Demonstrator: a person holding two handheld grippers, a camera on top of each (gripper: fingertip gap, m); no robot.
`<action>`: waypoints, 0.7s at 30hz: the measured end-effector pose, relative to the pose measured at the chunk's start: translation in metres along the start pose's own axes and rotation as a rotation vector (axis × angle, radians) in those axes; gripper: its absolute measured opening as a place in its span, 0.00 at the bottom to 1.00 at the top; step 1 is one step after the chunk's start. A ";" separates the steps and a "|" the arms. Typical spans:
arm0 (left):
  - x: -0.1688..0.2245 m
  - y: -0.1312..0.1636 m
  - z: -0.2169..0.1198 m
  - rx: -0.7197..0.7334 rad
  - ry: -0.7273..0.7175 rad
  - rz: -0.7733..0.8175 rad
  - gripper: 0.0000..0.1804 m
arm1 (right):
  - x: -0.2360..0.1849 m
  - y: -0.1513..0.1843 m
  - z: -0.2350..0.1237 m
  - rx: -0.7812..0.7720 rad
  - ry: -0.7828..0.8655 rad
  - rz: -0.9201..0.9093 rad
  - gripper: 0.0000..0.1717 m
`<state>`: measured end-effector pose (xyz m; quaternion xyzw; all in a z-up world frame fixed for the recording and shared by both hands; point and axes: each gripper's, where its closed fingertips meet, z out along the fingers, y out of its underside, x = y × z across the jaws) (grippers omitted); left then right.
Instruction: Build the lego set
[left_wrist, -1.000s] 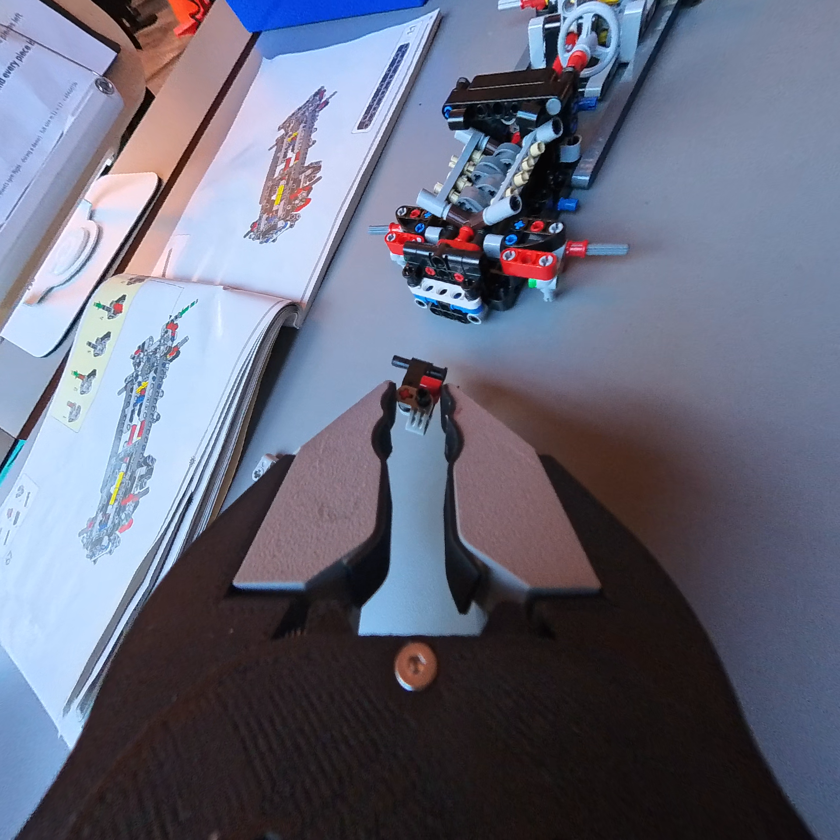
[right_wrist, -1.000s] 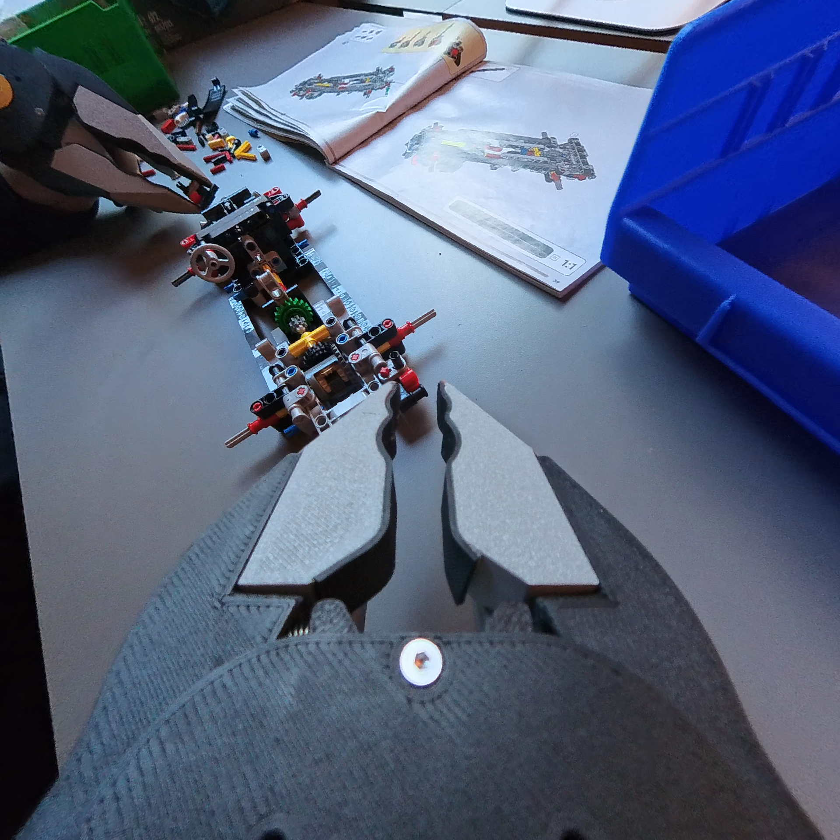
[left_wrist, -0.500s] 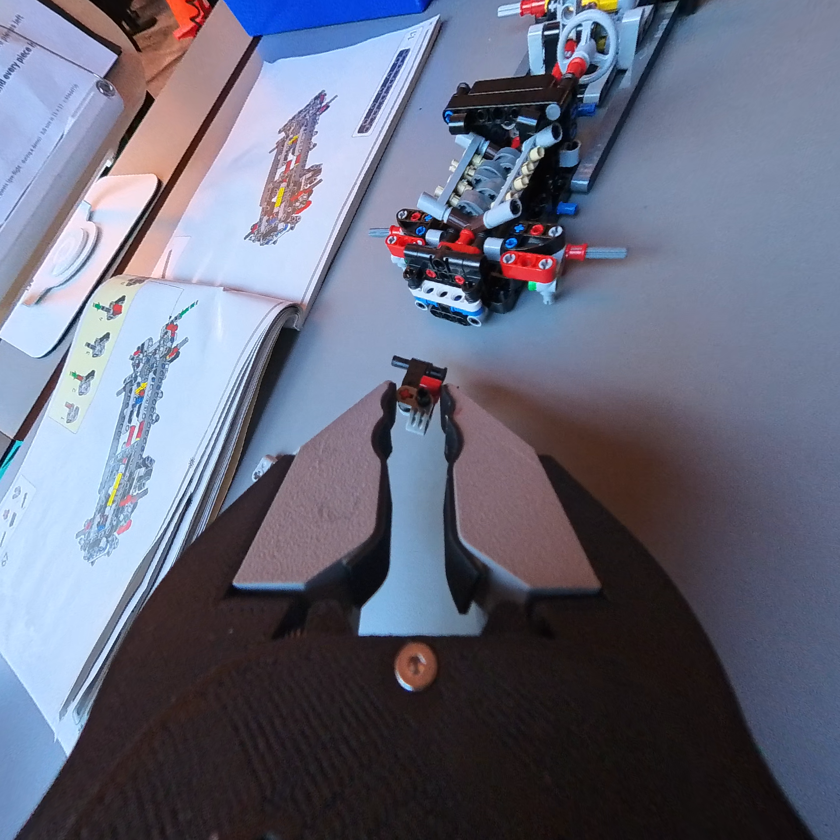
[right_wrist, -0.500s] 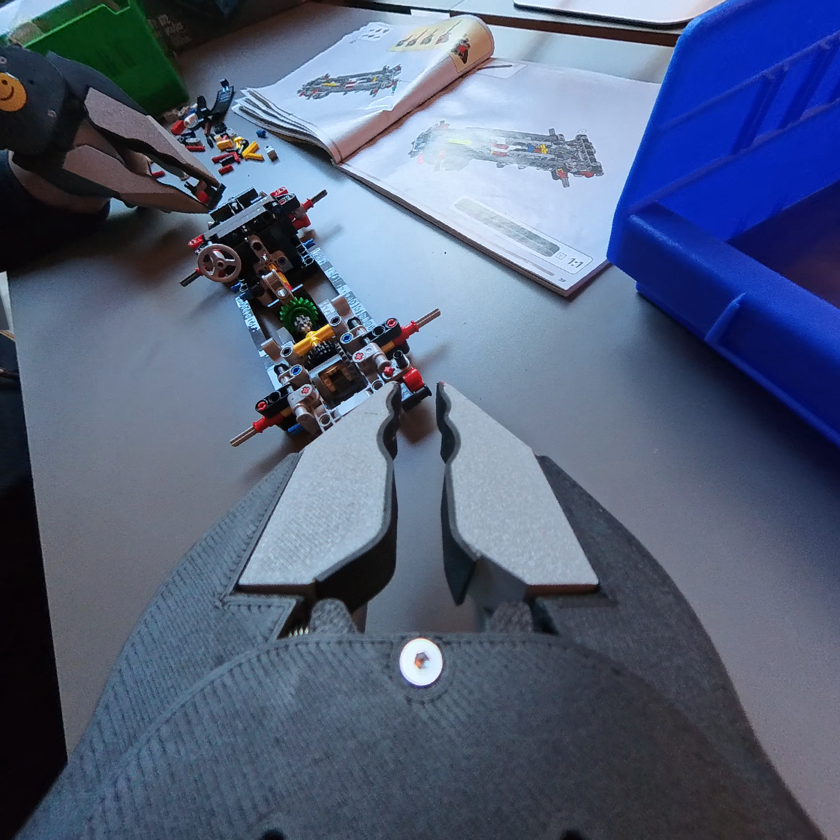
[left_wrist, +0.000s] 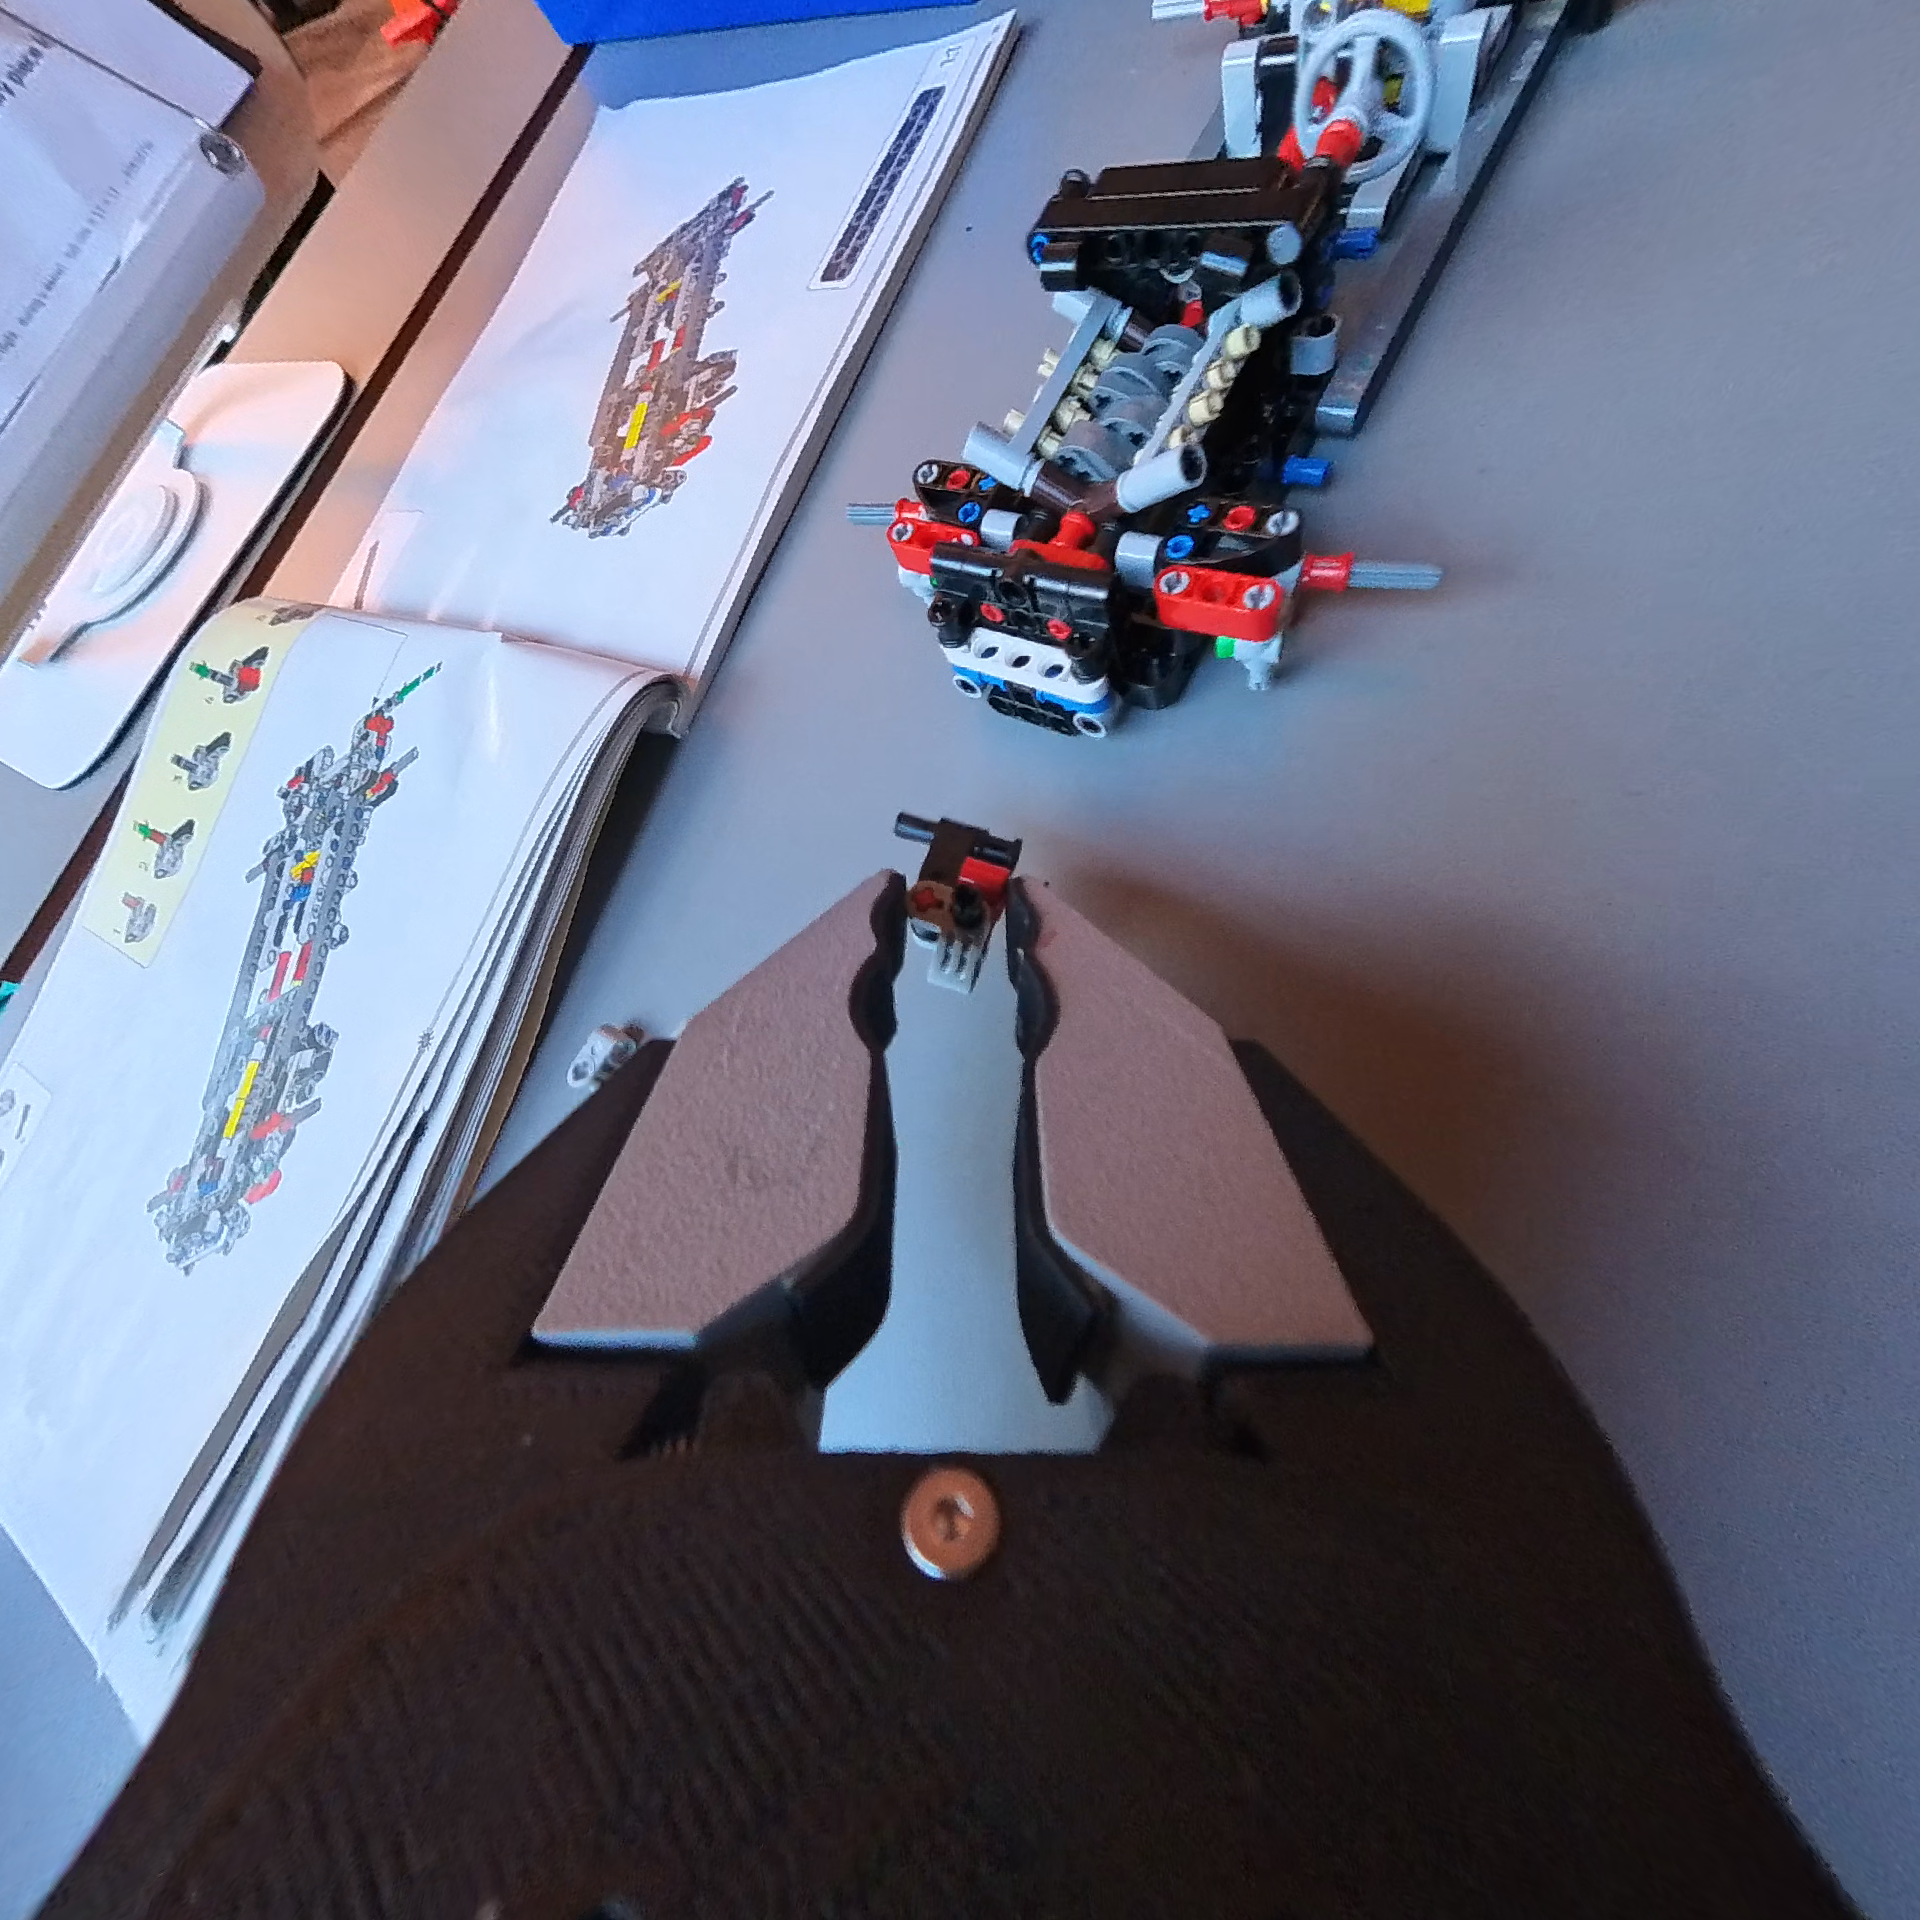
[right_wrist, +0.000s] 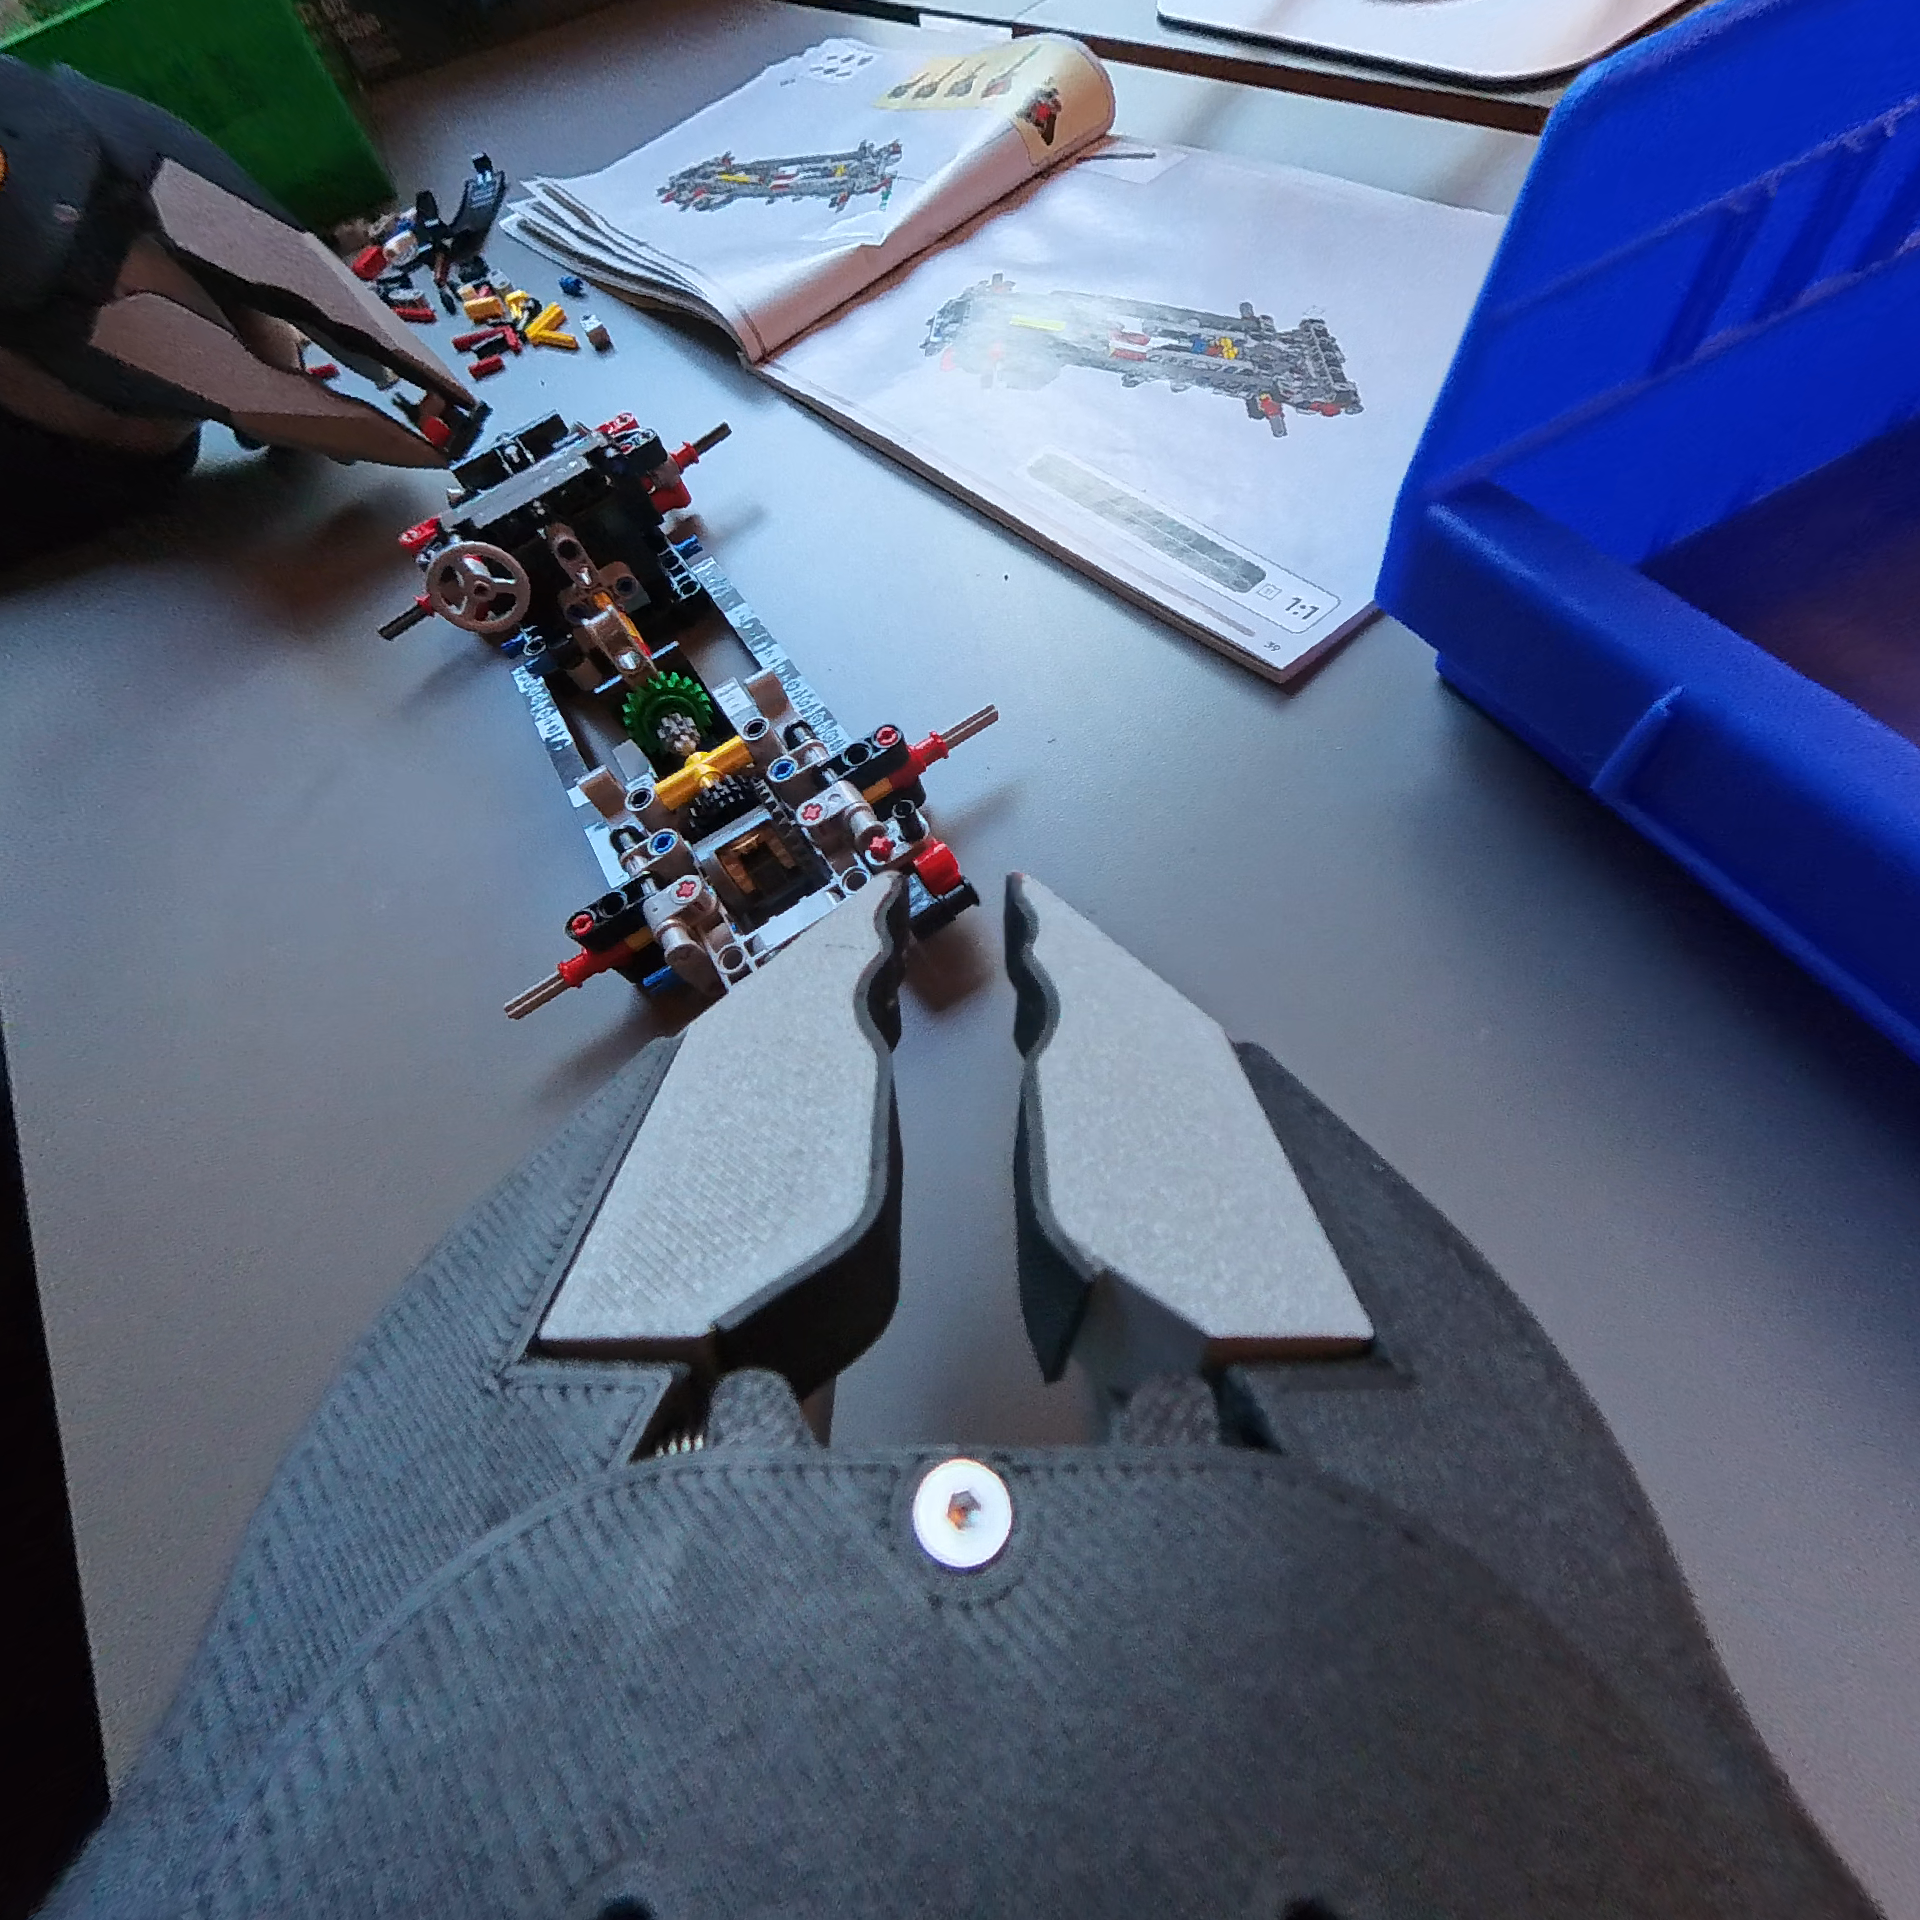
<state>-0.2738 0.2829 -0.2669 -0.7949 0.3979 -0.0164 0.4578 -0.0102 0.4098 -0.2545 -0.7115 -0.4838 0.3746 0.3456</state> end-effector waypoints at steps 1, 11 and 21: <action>0.000 0.000 0.000 -0.002 0.004 -0.012 0.09 | 0.001 -0.001 0.000 0.006 0.012 -0.002 0.10; -0.003 0.005 -0.002 -0.021 0.067 -0.189 0.09 | 0.006 -0.016 -0.010 0.108 0.226 -0.109 0.35; 0.037 -0.029 -0.014 -0.021 0.257 -0.335 0.09 | -0.080 -0.005 -0.021 0.127 0.479 -0.368 0.25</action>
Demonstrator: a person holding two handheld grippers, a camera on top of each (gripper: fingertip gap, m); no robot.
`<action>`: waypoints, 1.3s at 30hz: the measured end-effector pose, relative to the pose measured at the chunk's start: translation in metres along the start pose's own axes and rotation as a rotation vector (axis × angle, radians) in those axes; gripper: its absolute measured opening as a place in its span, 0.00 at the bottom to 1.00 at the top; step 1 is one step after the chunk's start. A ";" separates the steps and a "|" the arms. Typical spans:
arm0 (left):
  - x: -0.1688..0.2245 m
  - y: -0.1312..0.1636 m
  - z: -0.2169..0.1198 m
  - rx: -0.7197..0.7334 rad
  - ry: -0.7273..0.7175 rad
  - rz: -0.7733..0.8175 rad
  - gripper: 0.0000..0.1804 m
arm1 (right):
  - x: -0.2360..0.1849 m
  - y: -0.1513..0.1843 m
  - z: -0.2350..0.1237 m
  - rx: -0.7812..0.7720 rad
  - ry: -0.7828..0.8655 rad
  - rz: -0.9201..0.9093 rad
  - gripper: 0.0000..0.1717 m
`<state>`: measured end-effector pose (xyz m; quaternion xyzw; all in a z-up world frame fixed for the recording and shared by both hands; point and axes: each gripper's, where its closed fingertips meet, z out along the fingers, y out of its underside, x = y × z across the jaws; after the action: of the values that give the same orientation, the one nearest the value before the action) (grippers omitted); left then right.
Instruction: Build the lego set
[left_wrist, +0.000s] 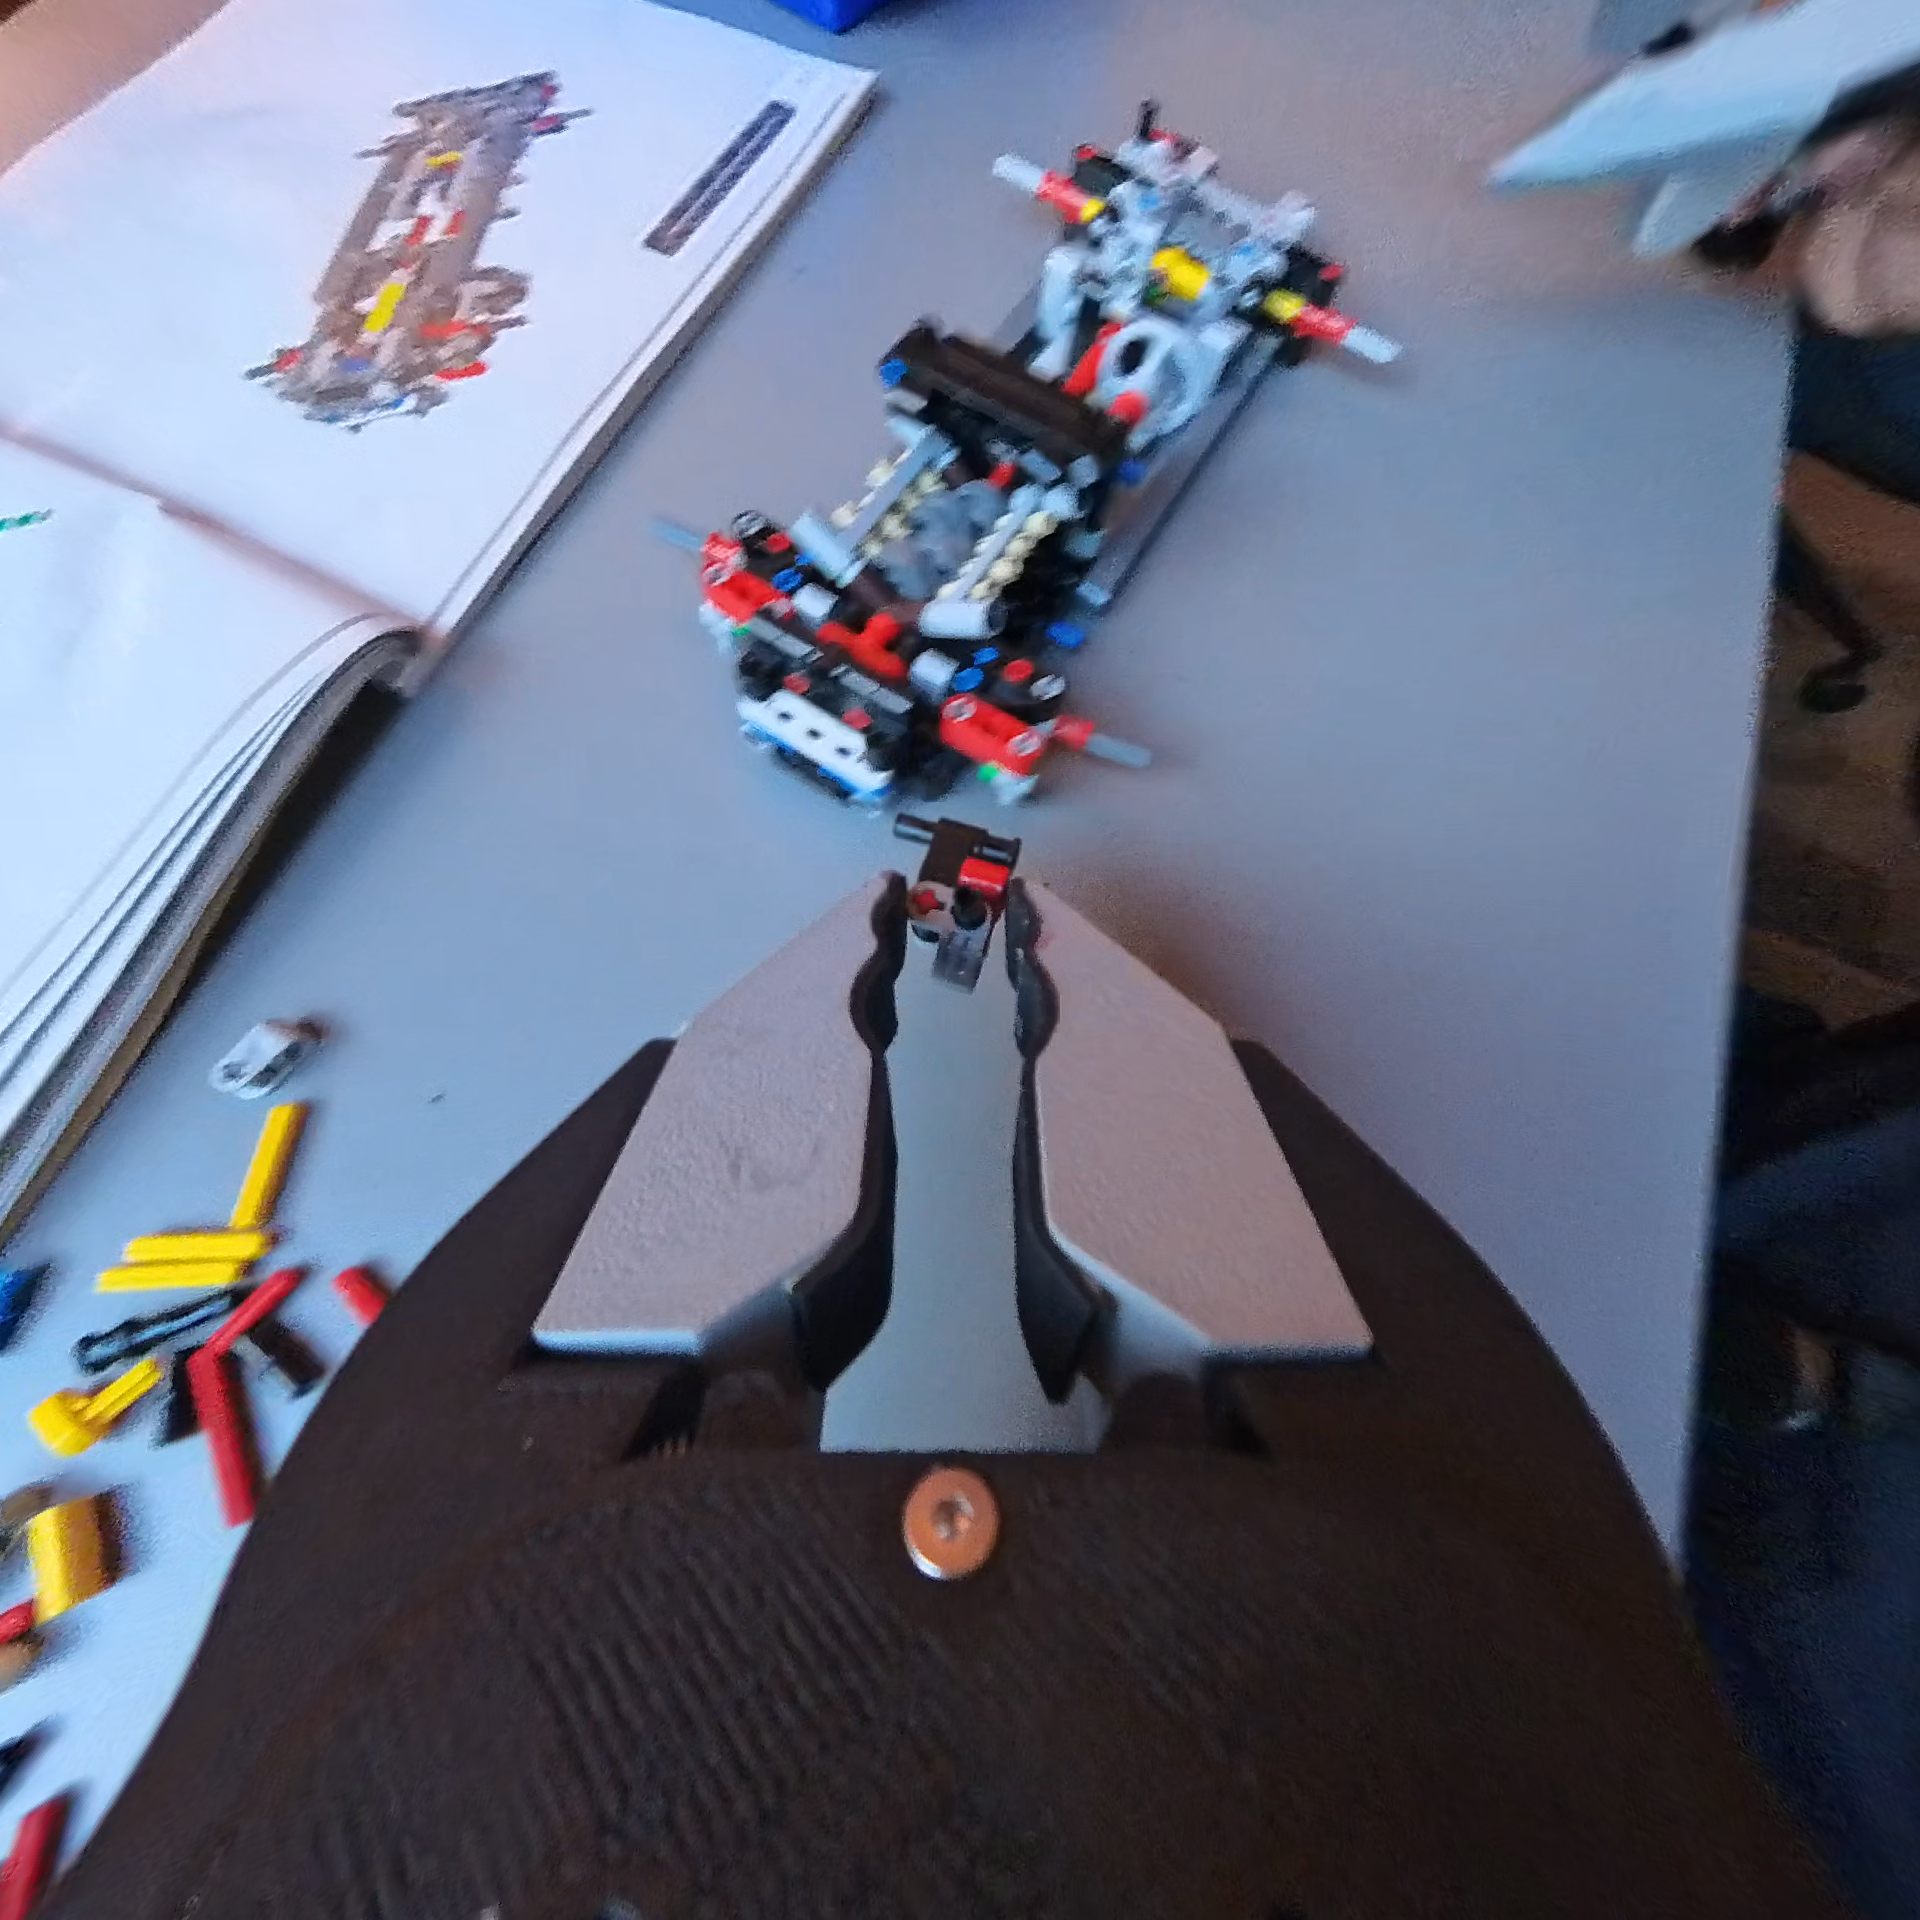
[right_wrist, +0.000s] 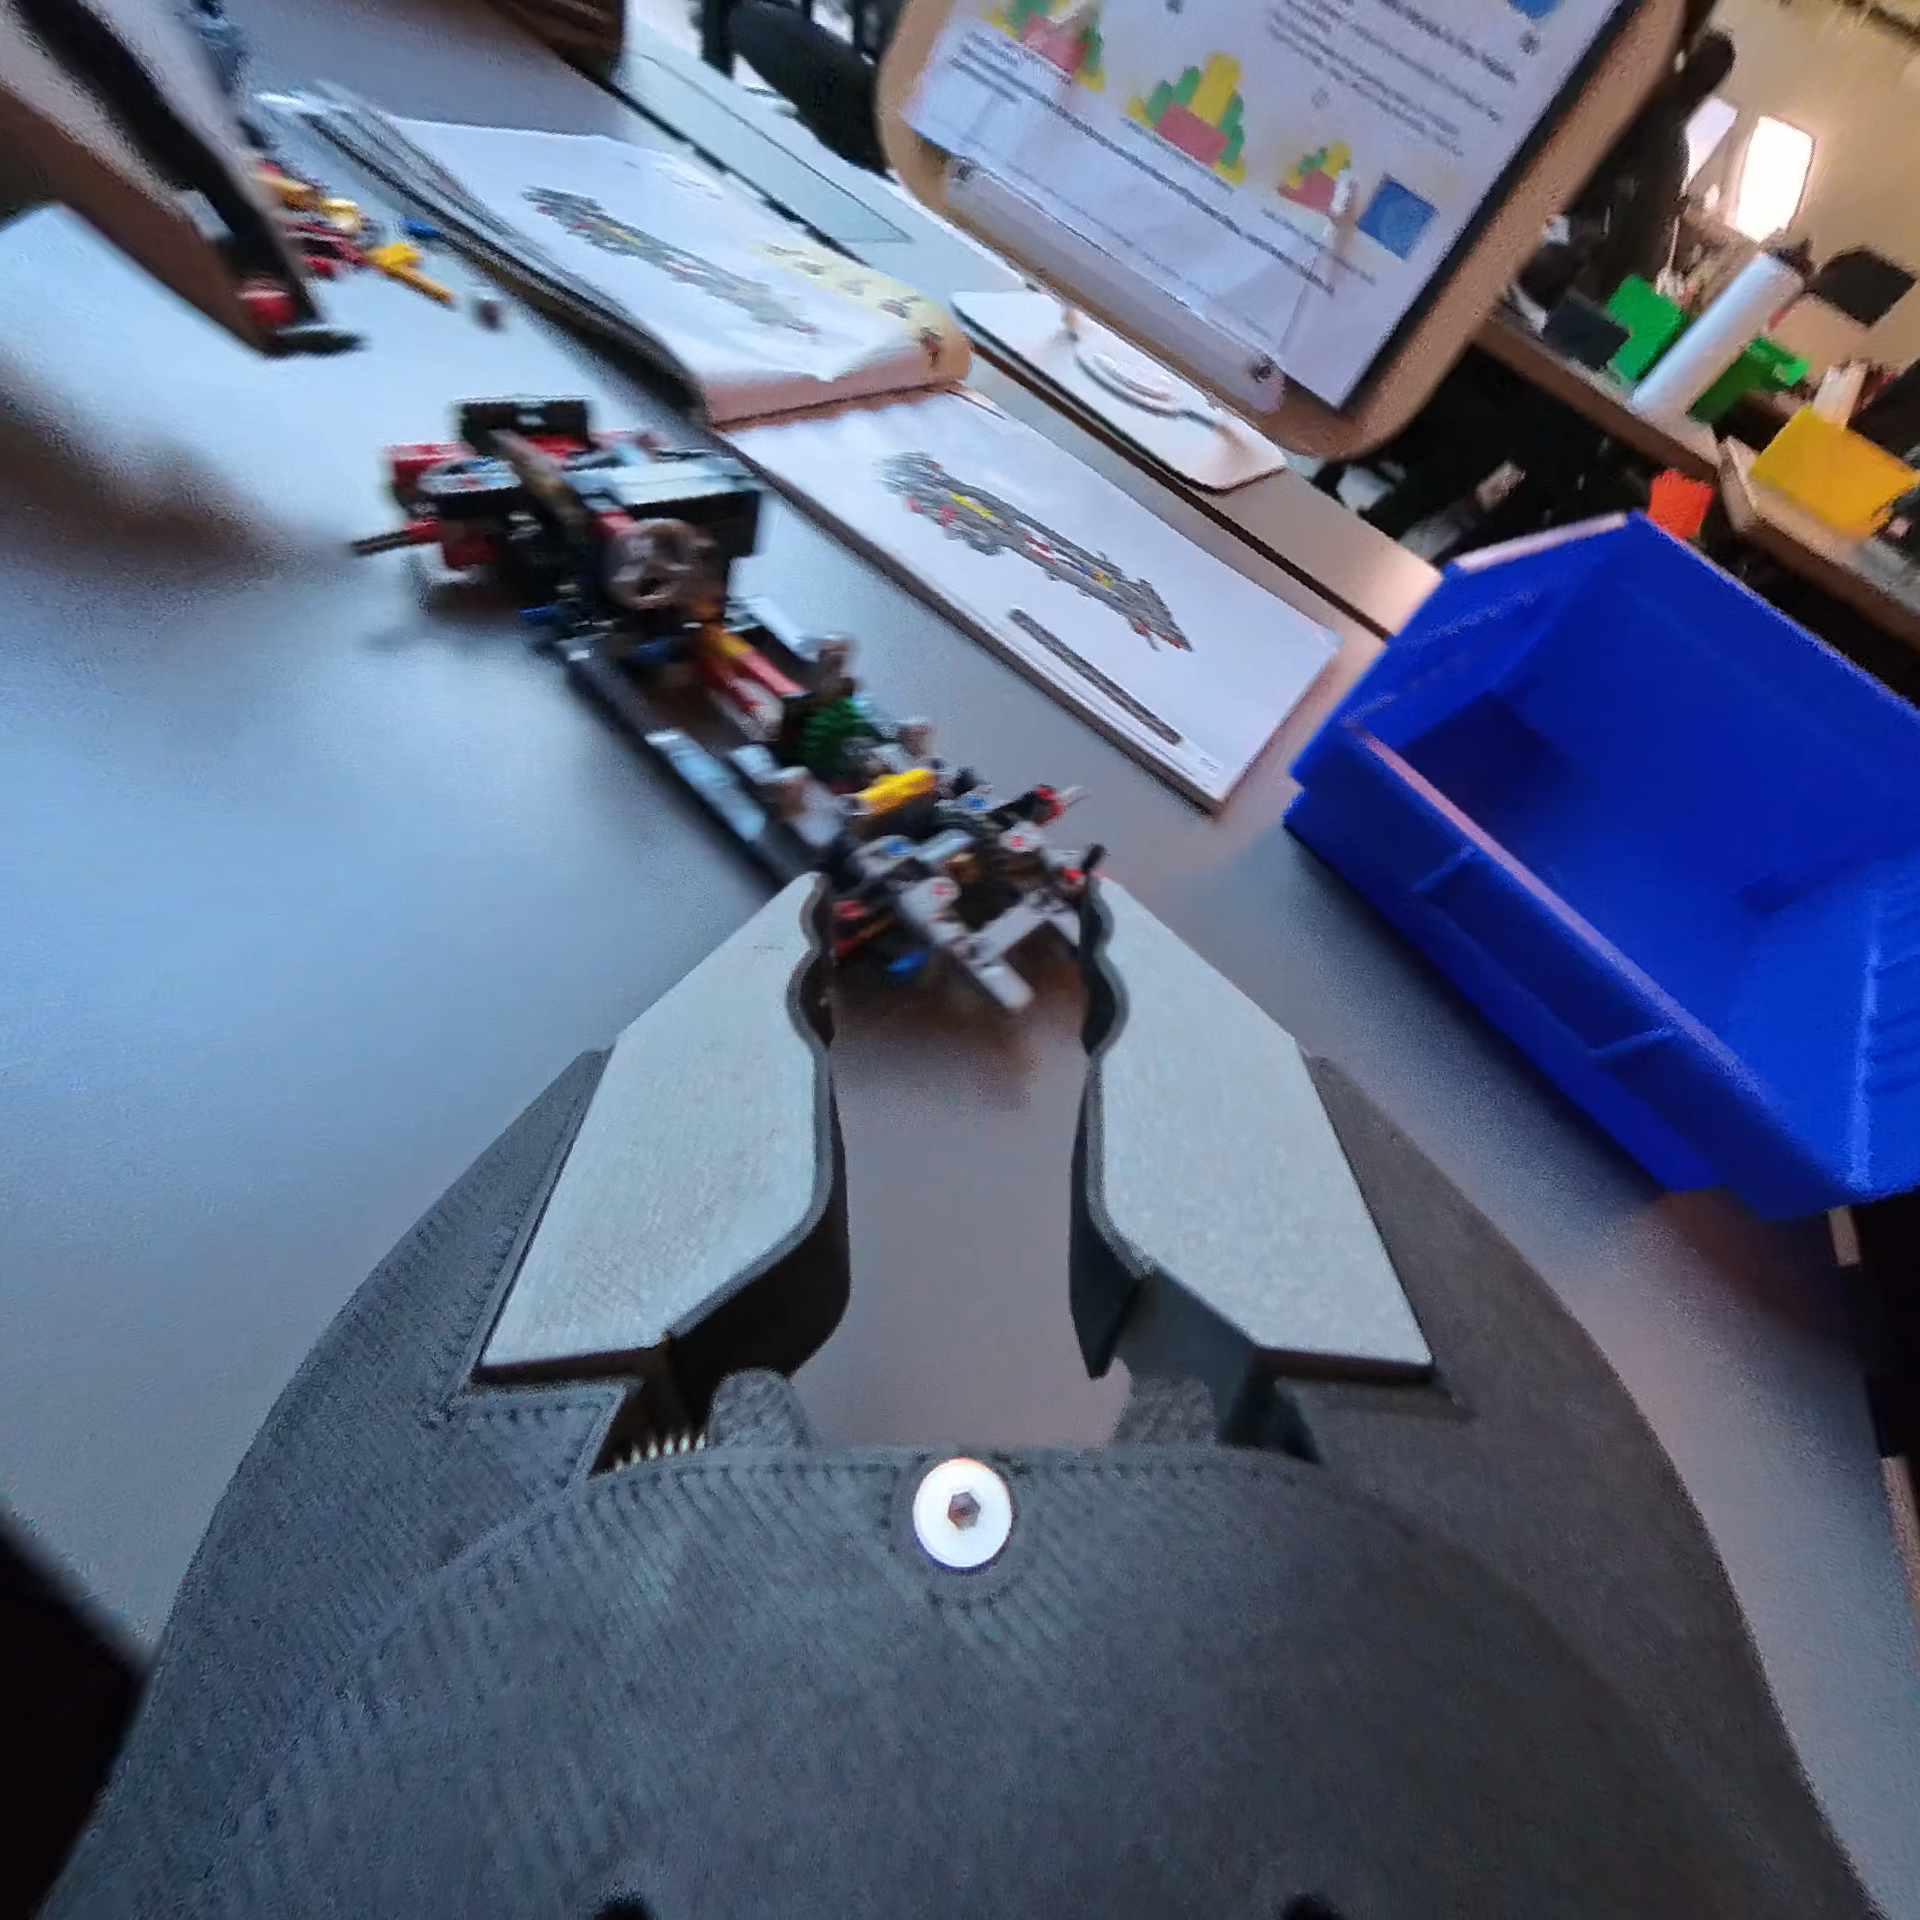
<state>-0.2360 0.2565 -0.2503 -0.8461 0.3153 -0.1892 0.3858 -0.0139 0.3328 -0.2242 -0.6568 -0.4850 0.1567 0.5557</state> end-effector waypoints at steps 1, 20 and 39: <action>0.011 -0.006 0.000 -0.003 0.028 0.001 0.09 | -0.015 -0.002 -0.006 0.008 -0.007 -0.036 0.24; 0.144 -0.081 0.085 -0.033 0.204 0.180 0.09 | -0.086 -0.020 -0.020 0.014 0.134 -0.587 0.15; 0.133 -0.082 0.099 -0.113 0.219 0.289 0.16 | -0.060 0.003 -0.018 -0.047 0.262 -0.744 0.07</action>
<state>-0.0511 0.2600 -0.2396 -0.7867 0.4838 -0.2046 0.3244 -0.0274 0.2738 -0.2411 -0.4631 -0.6183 -0.1515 0.6166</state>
